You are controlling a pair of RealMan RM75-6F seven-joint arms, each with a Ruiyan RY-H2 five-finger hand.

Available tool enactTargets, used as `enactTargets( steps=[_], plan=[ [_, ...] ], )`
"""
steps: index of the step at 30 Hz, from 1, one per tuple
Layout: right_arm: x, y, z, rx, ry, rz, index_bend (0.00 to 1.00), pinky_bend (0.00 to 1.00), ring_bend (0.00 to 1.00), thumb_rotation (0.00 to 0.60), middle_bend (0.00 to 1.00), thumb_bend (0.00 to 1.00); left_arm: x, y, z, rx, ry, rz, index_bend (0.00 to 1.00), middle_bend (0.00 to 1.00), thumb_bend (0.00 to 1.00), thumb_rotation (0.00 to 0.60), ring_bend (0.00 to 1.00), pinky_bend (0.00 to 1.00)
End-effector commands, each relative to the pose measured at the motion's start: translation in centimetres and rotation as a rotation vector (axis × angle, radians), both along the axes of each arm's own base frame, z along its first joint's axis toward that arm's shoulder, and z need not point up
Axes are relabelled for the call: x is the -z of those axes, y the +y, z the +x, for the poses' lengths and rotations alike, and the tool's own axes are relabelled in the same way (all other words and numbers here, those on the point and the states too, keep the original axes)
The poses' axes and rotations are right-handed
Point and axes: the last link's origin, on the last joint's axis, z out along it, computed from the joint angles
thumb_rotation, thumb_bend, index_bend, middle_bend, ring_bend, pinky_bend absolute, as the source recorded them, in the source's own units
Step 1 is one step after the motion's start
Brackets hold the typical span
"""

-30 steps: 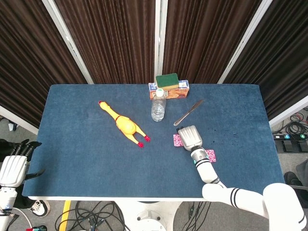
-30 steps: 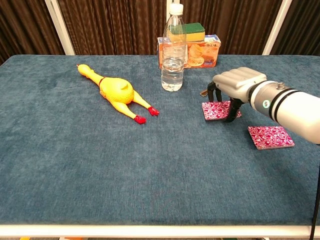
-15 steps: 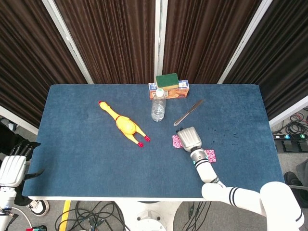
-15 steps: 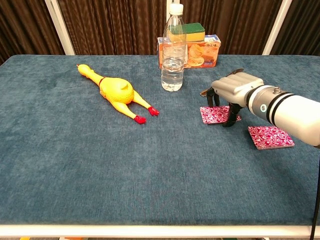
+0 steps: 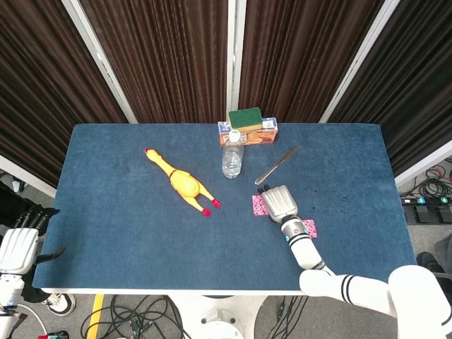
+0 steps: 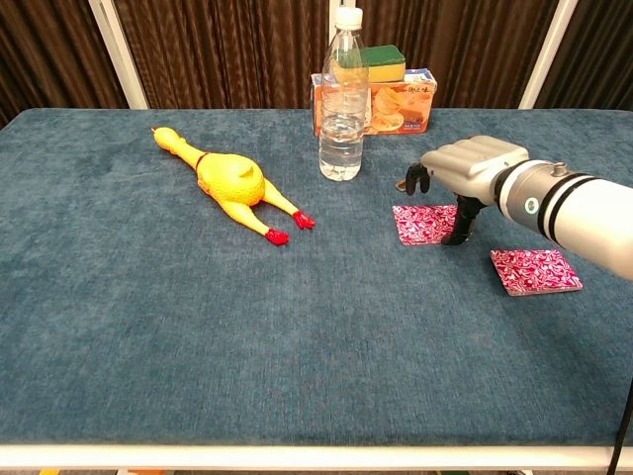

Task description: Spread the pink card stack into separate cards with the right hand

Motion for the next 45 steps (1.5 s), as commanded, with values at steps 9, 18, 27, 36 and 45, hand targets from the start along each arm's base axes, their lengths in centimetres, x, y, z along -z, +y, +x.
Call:
enactTargets(
  steps=[9,18,27,36,45],
  plan=[
    [-4.9,3.1,-2.8,0.011,0.018,0.001,0.25,0.78,0.72,0.600,0.27,0.10,0.1,0.0,0.1,0.000,0.000,-0.004,0.19,0.19,0.04,0.600,0.09,0.18],
    [-7.1,5.7,-6.7,0.047,0.071,0.062,0.25,0.78,0.72,0.600,0.27,0.08,0.3,0.0,0.3,0.003,0.004,-0.010,0.19,0.19,0.03,0.600,0.09,0.18],
    [-6.7,6.8,-8.5,0.058,0.043,0.066,0.25,0.78,0.72,0.600,0.27,0.08,0.3,0.0,0.5,0.009,0.008,-0.008,0.19,0.19,0.04,0.600,0.09,0.18],
    [-6.1,6.5,-9.0,0.064,0.024,0.048,0.27,0.78,0.71,0.600,0.28,0.08,0.4,-0.1,0.3,0.000,0.009,-0.015,0.19,0.19,0.04,0.600,0.09,0.18],
    [-5.5,6.4,-8.8,0.062,0.027,0.055,0.30,0.78,0.71,0.600,0.31,0.09,0.5,-0.1,0.2,0.001,0.007,-0.015,0.19,0.19,0.04,0.600,0.09,0.18]
  ],
)
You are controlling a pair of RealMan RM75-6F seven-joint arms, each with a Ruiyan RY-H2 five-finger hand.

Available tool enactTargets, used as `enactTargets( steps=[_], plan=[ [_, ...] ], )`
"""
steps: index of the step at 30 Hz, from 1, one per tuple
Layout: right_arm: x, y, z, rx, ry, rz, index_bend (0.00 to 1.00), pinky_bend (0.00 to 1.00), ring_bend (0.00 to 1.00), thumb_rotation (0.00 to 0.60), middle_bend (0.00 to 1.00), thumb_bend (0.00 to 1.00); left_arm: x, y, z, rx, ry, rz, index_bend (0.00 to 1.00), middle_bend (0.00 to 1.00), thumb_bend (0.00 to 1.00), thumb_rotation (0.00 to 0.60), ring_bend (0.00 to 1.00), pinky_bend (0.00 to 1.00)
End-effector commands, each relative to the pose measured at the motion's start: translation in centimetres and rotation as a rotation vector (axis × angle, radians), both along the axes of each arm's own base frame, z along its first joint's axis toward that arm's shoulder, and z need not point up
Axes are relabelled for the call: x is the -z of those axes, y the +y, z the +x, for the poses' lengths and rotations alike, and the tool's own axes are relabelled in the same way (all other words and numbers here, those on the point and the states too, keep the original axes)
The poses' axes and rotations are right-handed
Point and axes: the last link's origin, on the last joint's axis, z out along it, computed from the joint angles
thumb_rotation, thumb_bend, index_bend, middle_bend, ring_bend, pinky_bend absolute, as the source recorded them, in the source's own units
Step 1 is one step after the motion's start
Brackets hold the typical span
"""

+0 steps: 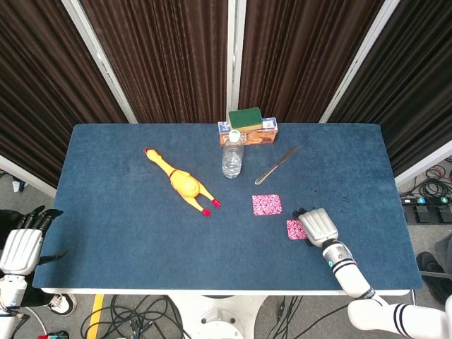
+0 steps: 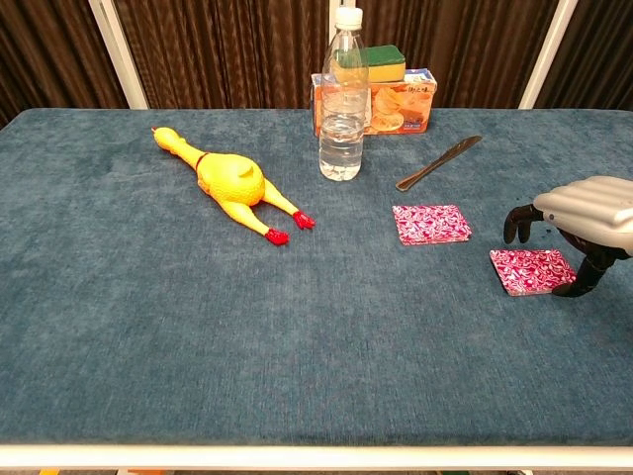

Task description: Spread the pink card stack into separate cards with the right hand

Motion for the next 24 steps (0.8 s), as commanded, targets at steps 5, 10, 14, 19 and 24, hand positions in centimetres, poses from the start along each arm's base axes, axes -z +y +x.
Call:
enactTargets(
  steps=[5,10,14,19,24],
  plan=[
    [0.22,0.02,-0.10,0.006,0.015,0.004,0.32,0.78,0.71,0.600,0.32,0.09,0.00,0.00,-0.05,-0.002,-0.001,-0.001,0.19,0.19,0.03,0.600,0.09,0.18],
    [0.40,0.03,0.02,0.006,0.013,0.004,0.33,0.78,0.71,0.600,0.32,0.09,0.01,0.00,-0.05,-0.002,-0.001,0.000,0.19,0.19,0.03,0.600,0.09,0.18],
    [0.48,-0.03,0.05,0.005,0.014,0.004,0.34,0.78,0.71,0.600,0.33,0.10,0.04,-0.05,-0.08,-0.003,0.000,-0.002,0.19,0.19,0.03,0.600,0.09,0.18],
    [0.59,-0.04,0.16,0.002,0.011,0.002,0.34,0.78,0.71,0.600,0.34,0.10,0.17,-0.08,-0.14,-0.006,0.000,-0.007,0.19,0.19,0.04,0.600,0.09,0.18],
    [0.59,-0.11,0.15,0.000,0.017,-0.001,0.35,0.78,0.71,0.600,0.34,0.10,0.09,-0.08,-0.16,-0.006,-0.001,-0.002,0.19,0.19,0.04,0.600,0.09,0.18]
  ],
)
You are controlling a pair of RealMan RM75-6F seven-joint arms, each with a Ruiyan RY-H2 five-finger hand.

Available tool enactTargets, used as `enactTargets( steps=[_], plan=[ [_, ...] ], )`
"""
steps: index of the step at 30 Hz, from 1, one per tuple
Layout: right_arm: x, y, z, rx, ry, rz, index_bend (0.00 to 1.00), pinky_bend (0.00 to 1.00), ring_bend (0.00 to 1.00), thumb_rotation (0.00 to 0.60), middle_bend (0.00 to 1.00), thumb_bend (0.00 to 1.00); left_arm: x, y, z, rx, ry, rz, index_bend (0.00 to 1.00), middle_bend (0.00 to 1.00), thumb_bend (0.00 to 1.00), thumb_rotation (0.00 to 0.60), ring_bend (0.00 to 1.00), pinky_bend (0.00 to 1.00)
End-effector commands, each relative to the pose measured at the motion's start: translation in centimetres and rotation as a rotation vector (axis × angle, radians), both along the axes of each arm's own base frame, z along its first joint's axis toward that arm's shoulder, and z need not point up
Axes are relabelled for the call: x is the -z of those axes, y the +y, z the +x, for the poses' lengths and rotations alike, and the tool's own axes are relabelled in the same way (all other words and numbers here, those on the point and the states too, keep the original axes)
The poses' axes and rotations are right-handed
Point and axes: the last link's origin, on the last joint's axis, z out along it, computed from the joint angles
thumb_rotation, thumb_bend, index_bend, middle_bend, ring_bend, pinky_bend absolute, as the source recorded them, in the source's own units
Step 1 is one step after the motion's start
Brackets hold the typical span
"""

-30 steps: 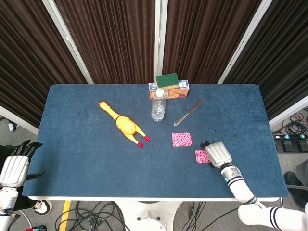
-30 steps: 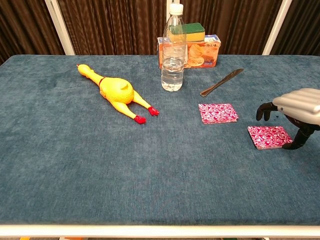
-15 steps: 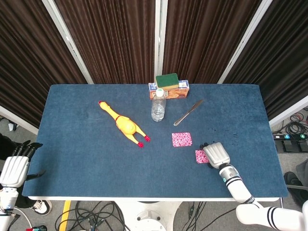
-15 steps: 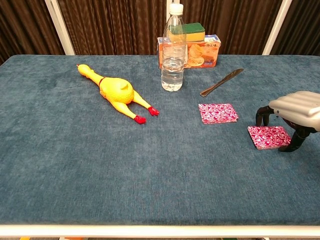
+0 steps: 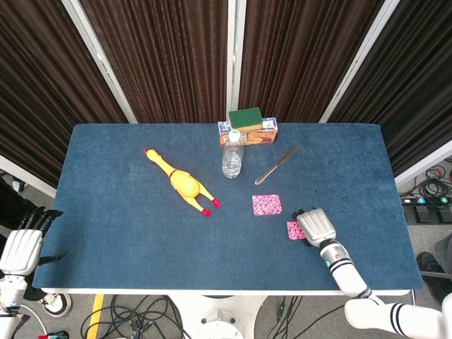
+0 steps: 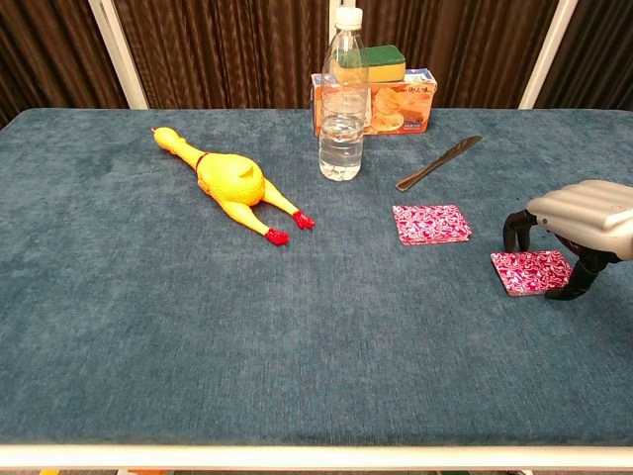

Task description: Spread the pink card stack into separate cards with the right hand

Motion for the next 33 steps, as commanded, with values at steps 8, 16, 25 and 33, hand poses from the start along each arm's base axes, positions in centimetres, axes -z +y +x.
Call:
enactTargets(
  steps=[8,16,25,33],
  plan=[
    [0.13,0.01,-0.08,0.006,0.005,0.000,0.36,0.78,0.71,0.600,0.34,0.10,0.01,-0.01,0.01,0.001,-0.001,-0.001,0.19,0.19,0.04,0.600,0.09,0.18],
    [0.18,0.00,0.01,0.001,0.002,-0.007,0.37,0.78,0.71,0.600,0.37,0.10,-0.04,-0.03,0.01,0.001,-0.001,0.000,0.19,0.19,0.03,0.600,0.09,0.18],
    [0.13,-0.09,-0.01,0.001,0.001,-0.018,0.41,0.78,0.72,0.600,0.41,0.11,-0.03,0.00,-0.04,-0.001,-0.004,0.001,0.19,0.19,0.04,0.600,0.09,0.18],
    [0.04,-0.12,0.08,0.002,-0.002,-0.022,0.43,0.78,0.72,0.600,0.42,0.12,-0.13,0.02,-0.07,-0.001,-0.006,0.004,0.19,0.19,0.03,0.600,0.09,0.18]
  ],
)
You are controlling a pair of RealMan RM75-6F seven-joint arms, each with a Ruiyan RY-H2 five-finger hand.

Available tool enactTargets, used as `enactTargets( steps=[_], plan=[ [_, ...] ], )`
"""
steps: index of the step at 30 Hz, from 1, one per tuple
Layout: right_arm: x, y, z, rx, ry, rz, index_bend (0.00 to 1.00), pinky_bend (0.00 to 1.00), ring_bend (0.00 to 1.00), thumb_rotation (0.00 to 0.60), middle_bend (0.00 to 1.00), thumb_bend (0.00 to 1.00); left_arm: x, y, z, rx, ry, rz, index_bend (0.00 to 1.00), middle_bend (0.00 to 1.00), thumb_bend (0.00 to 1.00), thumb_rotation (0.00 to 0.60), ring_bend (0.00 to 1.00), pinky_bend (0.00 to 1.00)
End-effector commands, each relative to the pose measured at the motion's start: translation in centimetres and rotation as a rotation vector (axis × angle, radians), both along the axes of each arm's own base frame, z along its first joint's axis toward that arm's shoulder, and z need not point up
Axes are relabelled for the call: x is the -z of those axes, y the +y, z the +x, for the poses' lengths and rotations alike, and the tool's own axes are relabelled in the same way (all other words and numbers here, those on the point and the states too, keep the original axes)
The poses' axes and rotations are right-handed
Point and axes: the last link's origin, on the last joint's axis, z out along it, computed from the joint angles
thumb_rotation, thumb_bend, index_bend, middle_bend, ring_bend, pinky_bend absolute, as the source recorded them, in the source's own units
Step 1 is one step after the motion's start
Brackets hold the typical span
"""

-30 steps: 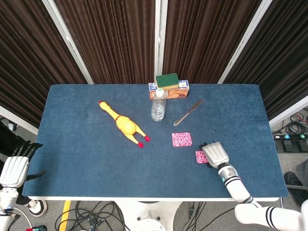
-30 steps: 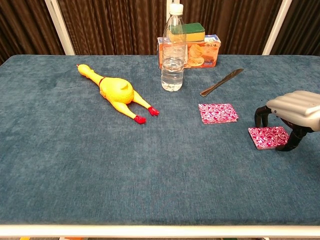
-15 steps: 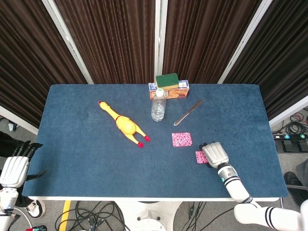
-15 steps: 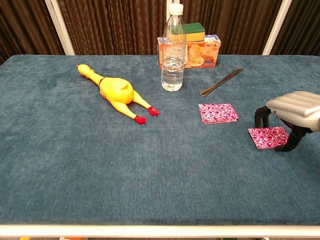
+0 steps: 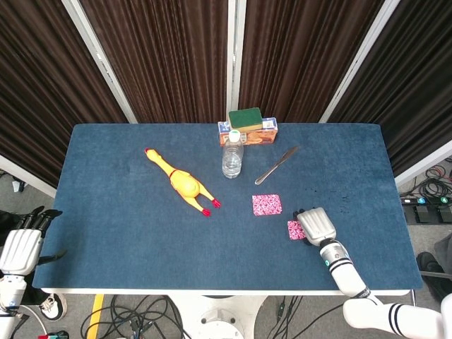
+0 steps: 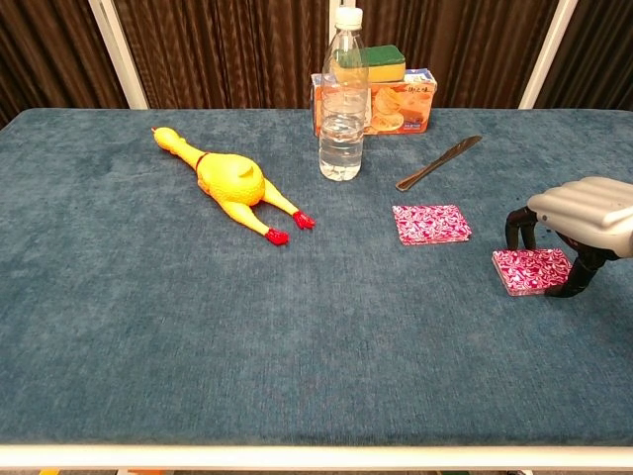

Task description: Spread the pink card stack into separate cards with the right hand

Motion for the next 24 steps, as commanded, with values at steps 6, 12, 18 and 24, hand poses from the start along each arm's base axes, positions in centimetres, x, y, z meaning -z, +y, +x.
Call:
enactTargets(
  steps=[6,12,18,24],
  plan=[
    [-0.3,0.0,0.2,-0.004,-0.013,-0.007,0.44,0.78,0.72,0.600,0.43,0.12,0.0,0.0,0.0,0.002,-0.001,0.000,0.19,0.19,0.03,0.600,0.09,0.18],
    [-1.1,-0.4,0.4,-0.007,-0.029,-0.032,0.44,0.78,0.72,0.600,0.43,0.12,0.0,0.0,0.1,0.004,0.000,0.000,0.19,0.19,0.03,0.600,0.09,0.18],
    [-2.4,-2.0,0.5,-0.004,-0.034,-0.076,0.44,0.78,0.72,0.600,0.43,0.12,0.0,0.0,0.1,0.003,0.001,-0.001,0.19,0.19,0.04,0.600,0.09,0.18],
    [-2.7,-4.6,-0.1,0.004,-0.008,-0.106,0.44,0.78,0.72,0.600,0.43,0.12,-0.1,-0.1,0.0,-0.001,0.004,0.000,0.19,0.19,0.03,0.600,0.09,0.18]
  ],
)
